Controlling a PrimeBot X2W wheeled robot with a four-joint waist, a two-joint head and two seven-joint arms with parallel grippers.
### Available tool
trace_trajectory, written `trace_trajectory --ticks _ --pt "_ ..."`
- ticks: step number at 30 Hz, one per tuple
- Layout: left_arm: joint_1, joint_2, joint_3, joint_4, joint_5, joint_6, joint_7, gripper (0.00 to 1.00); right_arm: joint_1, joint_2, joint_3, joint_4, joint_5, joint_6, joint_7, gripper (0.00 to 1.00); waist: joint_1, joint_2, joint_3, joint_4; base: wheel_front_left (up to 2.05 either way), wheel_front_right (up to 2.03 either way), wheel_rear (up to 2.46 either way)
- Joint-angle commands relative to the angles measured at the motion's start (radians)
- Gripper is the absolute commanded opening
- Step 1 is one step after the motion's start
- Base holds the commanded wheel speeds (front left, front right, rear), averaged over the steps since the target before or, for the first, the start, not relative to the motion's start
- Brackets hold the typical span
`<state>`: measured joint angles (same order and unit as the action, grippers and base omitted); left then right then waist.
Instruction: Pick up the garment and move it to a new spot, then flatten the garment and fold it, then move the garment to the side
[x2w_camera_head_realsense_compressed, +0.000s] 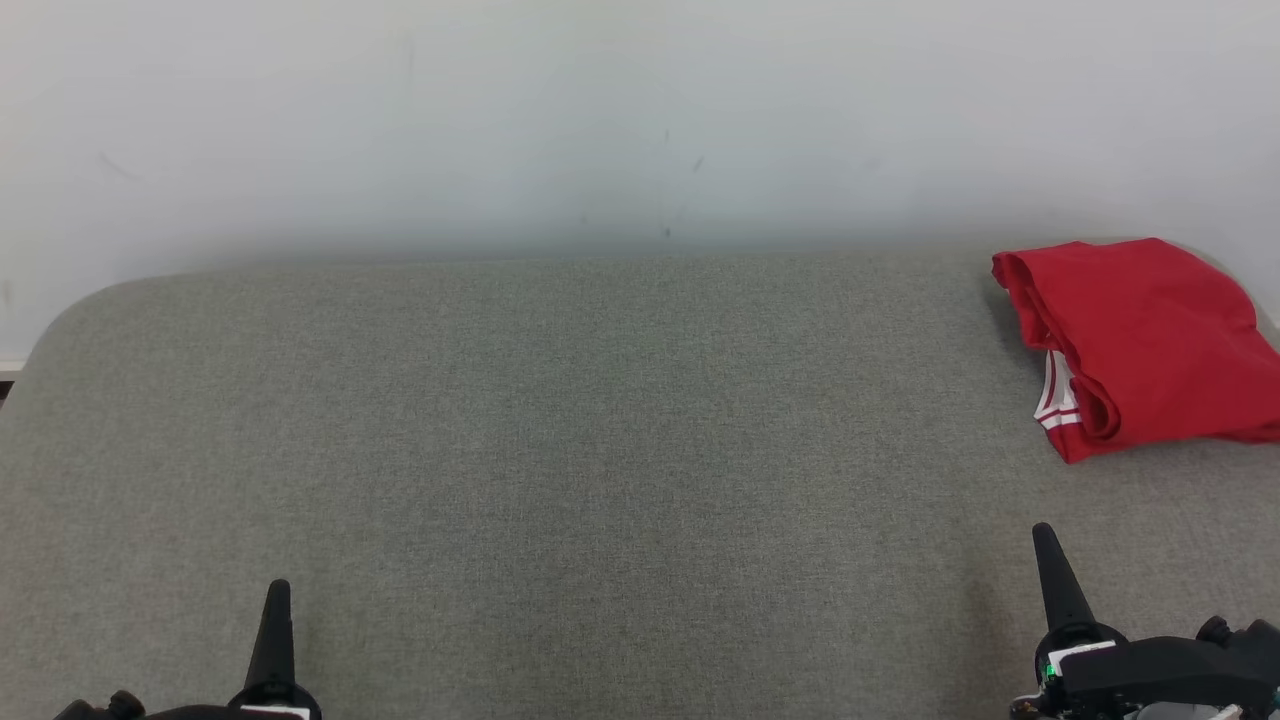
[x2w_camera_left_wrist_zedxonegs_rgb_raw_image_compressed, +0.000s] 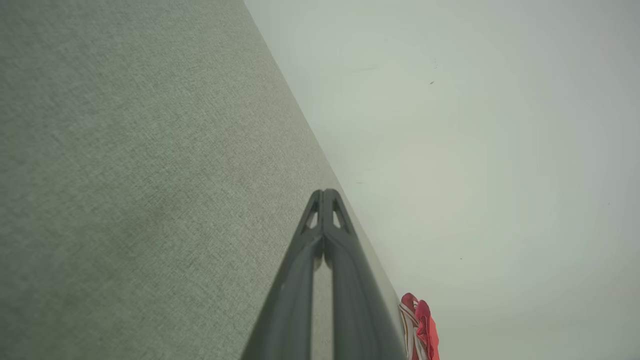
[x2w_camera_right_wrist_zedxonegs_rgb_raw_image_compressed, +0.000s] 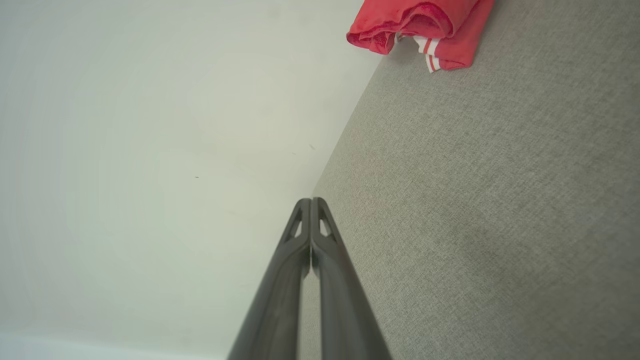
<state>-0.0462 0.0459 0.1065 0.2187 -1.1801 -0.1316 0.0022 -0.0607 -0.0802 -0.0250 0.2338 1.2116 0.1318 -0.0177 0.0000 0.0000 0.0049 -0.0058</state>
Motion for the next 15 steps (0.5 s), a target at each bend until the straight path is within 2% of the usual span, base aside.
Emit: trace_trajectory --ticks 1,15 --pt "-0.023 0.005 0.004 -0.003 -0.028 0.001 0.008 0.0 -0.016 0.002 -0.007 -0.007 0.03 -0.001 0.007 0.0 0.0 0.0 0.0 0.0 0.0 0.0 0.0" --pt "-0.038 0.005 0.006 0.006 -0.156 0.001 0.042 0.0 -0.026 0.006 -0.026 -0.002 0.153 -0.001 0.041 0.0 0.0 0.0 0.0 0.002 0.0 0.0 0.0"
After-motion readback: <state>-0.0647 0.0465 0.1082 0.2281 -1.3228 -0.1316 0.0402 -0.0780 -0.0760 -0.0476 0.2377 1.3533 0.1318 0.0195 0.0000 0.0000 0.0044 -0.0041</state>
